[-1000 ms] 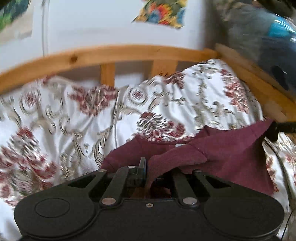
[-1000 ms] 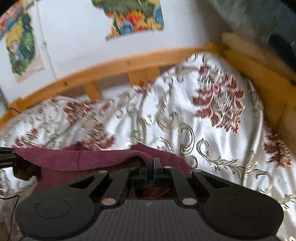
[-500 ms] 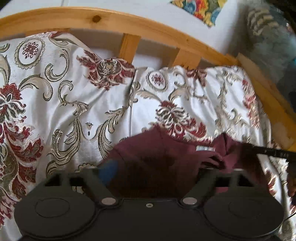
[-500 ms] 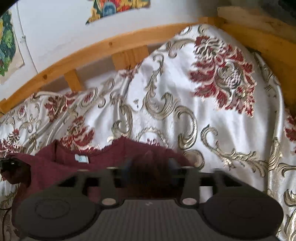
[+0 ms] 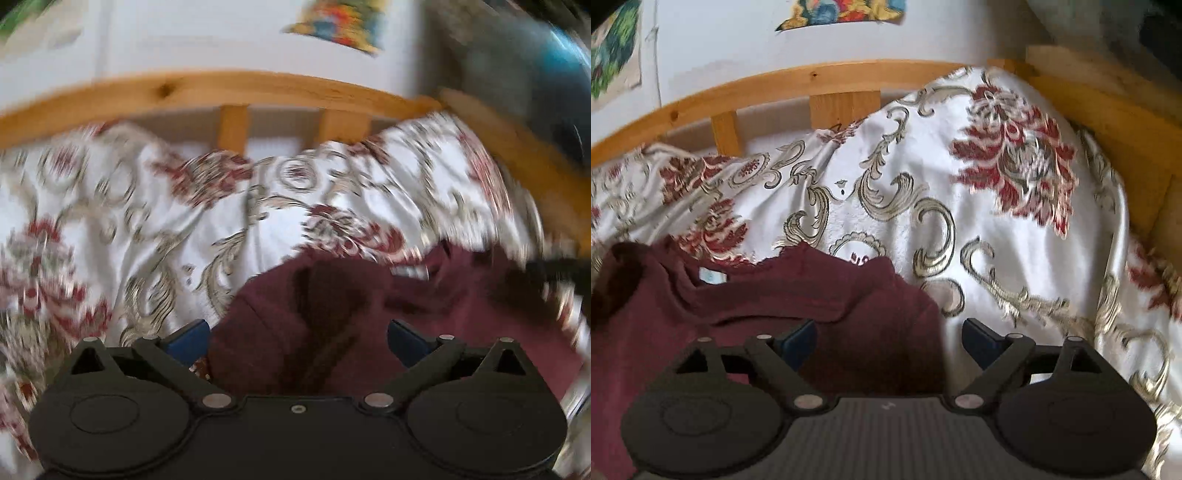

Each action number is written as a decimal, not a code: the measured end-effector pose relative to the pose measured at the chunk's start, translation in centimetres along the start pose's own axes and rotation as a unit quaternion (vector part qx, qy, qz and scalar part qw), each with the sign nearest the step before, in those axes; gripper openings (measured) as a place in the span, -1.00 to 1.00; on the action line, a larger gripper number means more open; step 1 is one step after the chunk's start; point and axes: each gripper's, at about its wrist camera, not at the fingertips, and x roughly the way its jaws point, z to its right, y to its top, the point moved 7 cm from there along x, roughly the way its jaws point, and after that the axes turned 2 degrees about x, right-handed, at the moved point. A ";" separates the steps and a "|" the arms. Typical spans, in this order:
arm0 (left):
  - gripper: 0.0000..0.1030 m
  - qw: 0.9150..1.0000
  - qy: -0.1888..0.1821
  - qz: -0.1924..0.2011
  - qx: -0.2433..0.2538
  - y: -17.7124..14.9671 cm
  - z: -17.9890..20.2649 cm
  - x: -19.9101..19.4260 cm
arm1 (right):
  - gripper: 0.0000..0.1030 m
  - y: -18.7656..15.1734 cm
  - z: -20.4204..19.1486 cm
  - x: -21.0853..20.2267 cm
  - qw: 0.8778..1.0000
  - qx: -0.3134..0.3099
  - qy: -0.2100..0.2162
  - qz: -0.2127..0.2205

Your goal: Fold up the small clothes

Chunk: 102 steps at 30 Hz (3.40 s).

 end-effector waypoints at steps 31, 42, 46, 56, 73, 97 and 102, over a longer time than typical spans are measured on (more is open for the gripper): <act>-0.65 0.983 0.059 -0.034 -0.170 -1.7 -5.1 3.4 | -0.72 1.5 1.6 1.4 0.996 0.080 -0.040 -0.010; 0.70 0.985 0.072 -0.002 -0.155 -1.2 -4.1 1.2 | 0.67 2.0 -6.7 -0.7 0.994 -0.103 -0.018 0.035; 0.80 0.984 0.074 0.005 -0.162 -1.4 -4.0 0.4 | 0.72 1.3 -10.7 1.0 0.987 -0.159 0.009 0.019; 0.93 0.971 0.111 0.006 -0.214 -2.9 -3.4 -3.7 | 0.88 3.5 -13.2 2.6 0.986 -0.158 -0.025 0.036; 0.99 0.961 0.114 0.031 -0.251 -5.0 0.7 -13.5 | 1.00 -1.5 -13.9 -11.6 0.995 -0.043 0.013 0.090; 0.99 0.944 0.061 -0.029 -0.323 -10.3 2.3 -7.7 | 1.00 -7.5 -12.0 -13.6 0.993 -0.028 -0.008 0.116; 0.99 0.940 0.073 -0.052 -0.329 -10.8 1.6 -6.5 | 1.00 -7.6 -12.6 -12.3 0.992 -0.032 -0.012 0.120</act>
